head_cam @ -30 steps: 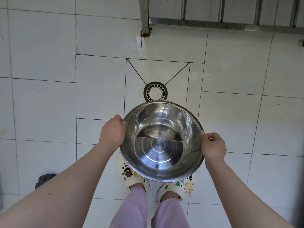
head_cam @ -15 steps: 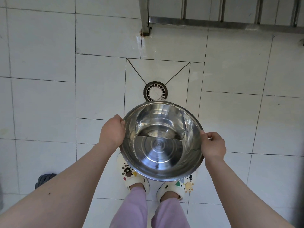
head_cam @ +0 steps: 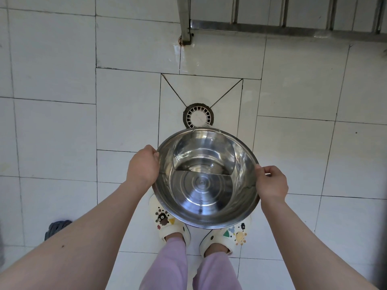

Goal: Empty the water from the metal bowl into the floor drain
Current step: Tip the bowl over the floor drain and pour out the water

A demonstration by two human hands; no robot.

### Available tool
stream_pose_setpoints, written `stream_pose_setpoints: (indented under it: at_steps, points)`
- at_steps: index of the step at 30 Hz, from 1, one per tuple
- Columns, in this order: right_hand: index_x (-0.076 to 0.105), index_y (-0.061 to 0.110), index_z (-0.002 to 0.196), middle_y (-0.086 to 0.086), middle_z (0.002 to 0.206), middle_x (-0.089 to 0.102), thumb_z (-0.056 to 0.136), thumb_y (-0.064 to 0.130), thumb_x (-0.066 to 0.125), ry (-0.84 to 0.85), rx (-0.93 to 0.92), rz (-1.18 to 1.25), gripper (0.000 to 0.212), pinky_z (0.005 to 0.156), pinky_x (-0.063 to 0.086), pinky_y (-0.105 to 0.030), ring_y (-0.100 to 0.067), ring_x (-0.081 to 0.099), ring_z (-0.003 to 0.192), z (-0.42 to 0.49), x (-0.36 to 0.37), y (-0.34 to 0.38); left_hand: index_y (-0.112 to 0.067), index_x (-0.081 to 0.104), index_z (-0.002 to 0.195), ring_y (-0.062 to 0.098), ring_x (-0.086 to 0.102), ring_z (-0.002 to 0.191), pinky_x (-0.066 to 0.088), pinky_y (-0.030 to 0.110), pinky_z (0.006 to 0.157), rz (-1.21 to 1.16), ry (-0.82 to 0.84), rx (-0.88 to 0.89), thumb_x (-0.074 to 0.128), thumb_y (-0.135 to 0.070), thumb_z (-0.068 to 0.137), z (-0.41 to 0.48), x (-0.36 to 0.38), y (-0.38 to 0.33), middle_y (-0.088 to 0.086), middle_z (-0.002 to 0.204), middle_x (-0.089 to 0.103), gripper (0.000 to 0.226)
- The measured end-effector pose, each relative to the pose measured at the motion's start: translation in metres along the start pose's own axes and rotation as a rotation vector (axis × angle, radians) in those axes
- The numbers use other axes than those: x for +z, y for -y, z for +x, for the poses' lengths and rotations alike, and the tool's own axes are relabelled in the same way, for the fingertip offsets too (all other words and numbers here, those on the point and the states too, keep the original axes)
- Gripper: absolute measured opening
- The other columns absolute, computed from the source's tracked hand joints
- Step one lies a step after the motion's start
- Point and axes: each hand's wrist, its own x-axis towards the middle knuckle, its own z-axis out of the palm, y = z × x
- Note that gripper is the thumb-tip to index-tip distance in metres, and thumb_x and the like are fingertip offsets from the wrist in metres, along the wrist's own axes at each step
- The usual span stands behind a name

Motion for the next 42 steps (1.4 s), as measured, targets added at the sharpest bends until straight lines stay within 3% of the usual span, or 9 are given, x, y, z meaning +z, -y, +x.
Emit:
stream_pose_setpoints:
  at_steps: [13,18,23,35,42]
  points:
    - [0.059,0.009,0.082,0.003,0.062,0.053,0.090,0.032,0.056,-0.013,-0.003,0.003,0.024,0.051,0.034,-0.025,-0.013,0.046,0.055,0.002,0.000,0.002,-0.001,0.056,0.103,0.034,0.056,0.090,0.036,0.031,0.070,0.003,-0.009,-0.018,0.037,-0.019,0.097,0.003,0.003,-0.001,0.019,0.097,0.065,0.027]
    - [0.060,0.009,0.083,0.004,0.064,0.054,0.089,0.032,0.056,-0.010,0.010,0.012,0.024,0.057,0.035,-0.029,-0.013,0.047,0.056,0.003,0.002,0.002,-0.001,0.056,0.104,0.034,0.057,0.089,0.039,0.032,0.071,-0.014,-0.002,-0.030,0.037,-0.019,0.097,0.004,0.002,-0.003,0.018,0.098,0.066,0.027]
    - [0.059,0.011,0.083,0.006,0.064,0.054,0.089,0.031,0.055,-0.011,0.002,-0.001,0.022,0.051,0.032,-0.021,-0.010,0.047,0.057,0.004,0.002,0.005,-0.001,0.057,0.105,0.035,0.057,0.093,0.038,0.032,0.073,-0.019,0.000,-0.032,0.036,-0.018,0.097,0.005,0.000,-0.006,0.018,0.100,0.066,0.028]
    - [0.059,0.011,0.081,0.004,0.061,0.053,0.088,0.031,0.056,-0.021,-0.002,-0.001,0.022,0.050,0.030,-0.020,-0.011,0.046,0.054,0.006,0.002,0.010,-0.001,0.058,0.107,0.036,0.057,0.097,0.041,0.034,0.078,-0.009,-0.008,-0.035,0.037,-0.017,0.097,0.007,-0.005,-0.011,0.018,0.103,0.066,0.028]
    - [0.058,0.012,0.081,0.002,0.062,0.054,0.087,0.033,0.057,-0.012,0.012,0.007,0.023,0.057,0.034,-0.028,-0.017,0.048,0.055,0.007,0.001,0.010,0.000,0.060,0.105,0.037,0.057,0.097,0.041,0.034,0.078,0.003,-0.008,-0.033,0.037,-0.015,0.096,0.008,-0.007,-0.016,0.020,0.103,0.066,0.029]
